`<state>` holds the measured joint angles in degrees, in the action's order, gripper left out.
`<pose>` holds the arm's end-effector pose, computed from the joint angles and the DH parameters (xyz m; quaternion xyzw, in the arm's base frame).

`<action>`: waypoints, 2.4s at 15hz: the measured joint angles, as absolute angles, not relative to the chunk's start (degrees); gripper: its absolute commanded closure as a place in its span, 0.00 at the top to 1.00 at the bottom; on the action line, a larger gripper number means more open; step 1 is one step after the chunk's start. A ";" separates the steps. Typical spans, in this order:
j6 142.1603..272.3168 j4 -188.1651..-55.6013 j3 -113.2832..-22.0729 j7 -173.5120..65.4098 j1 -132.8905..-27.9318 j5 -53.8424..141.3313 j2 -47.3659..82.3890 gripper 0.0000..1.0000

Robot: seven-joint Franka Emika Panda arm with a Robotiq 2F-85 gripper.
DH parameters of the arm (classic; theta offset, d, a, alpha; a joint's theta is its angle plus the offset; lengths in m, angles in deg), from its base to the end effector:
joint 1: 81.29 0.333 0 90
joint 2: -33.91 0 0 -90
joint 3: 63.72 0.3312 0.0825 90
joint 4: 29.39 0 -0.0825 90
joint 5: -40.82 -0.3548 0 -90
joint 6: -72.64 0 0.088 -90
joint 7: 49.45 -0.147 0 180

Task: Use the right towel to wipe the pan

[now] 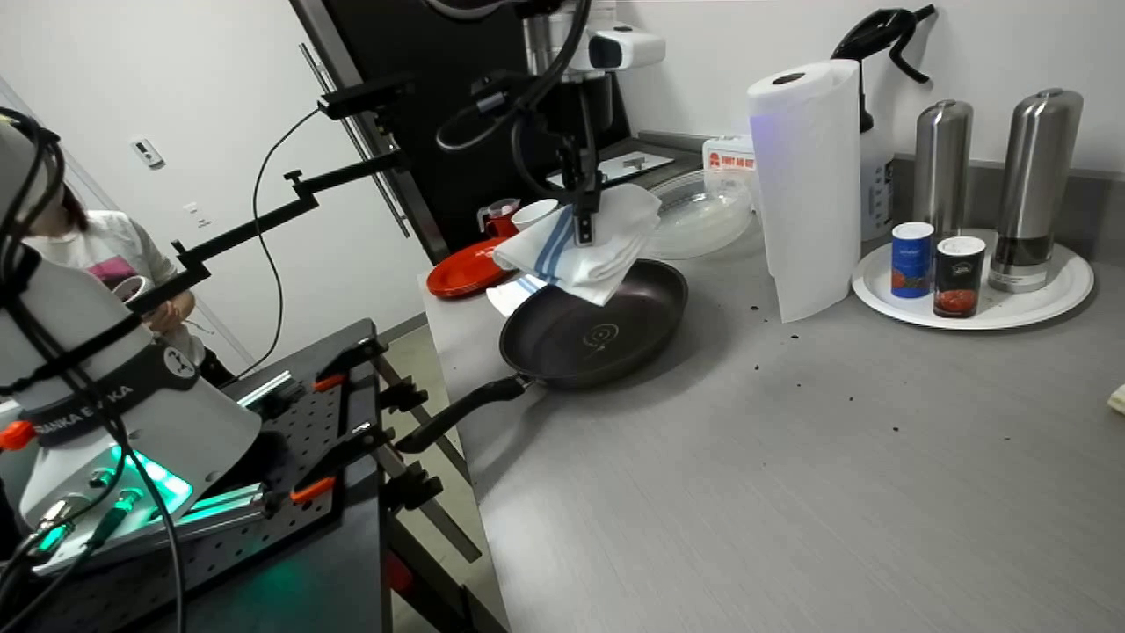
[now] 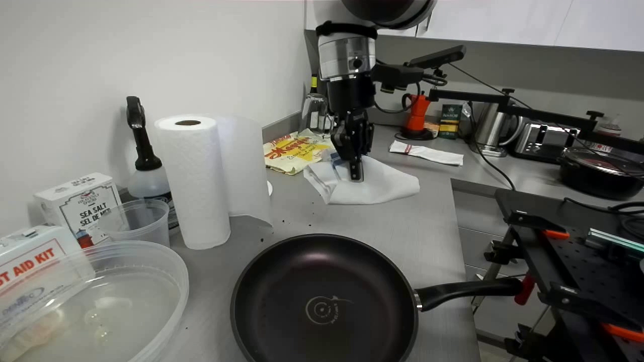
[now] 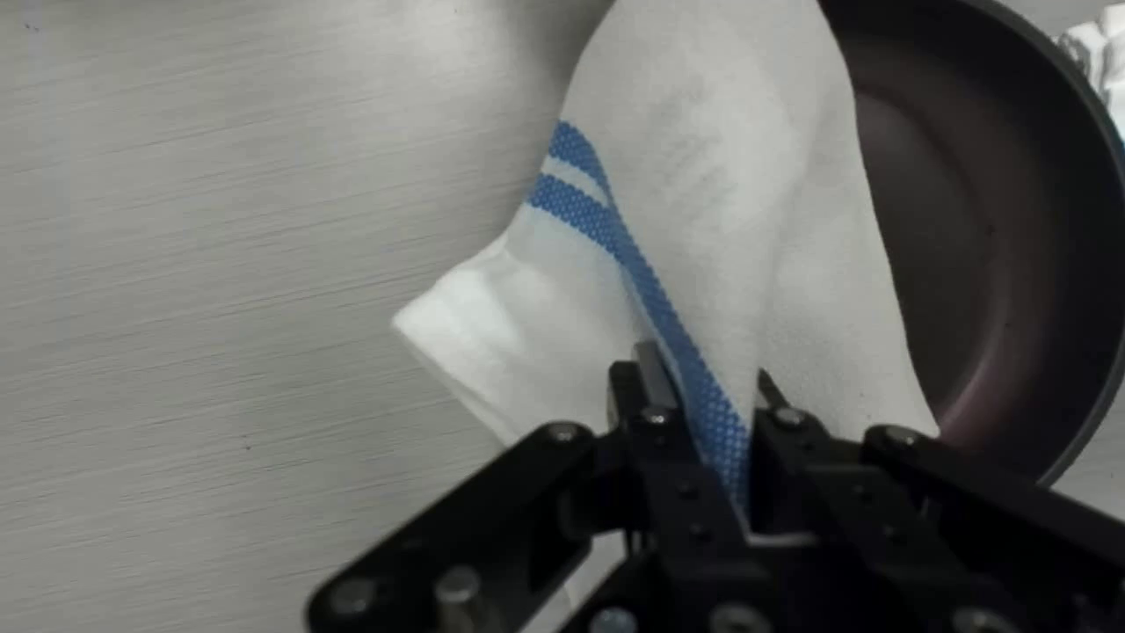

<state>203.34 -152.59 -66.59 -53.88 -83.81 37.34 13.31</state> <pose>0.5203 -0.0462 0.2135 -0.9877 0.1066 0.1135 0.0126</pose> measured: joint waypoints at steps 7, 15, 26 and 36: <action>207.93 -160.18 -66.09 -58.12 -79.73 44.05 16.33 0.04; 219.82 -164.27 -66.11 -66.64 -75.68 46.56 14.27 0.04; 229.04 -160.69 -71.25 -72.59 -71.40 48.08 4.00 0.04; 231.00 -154.64 -76.21 -76.59 -66.64 47.87 -5.38 0.04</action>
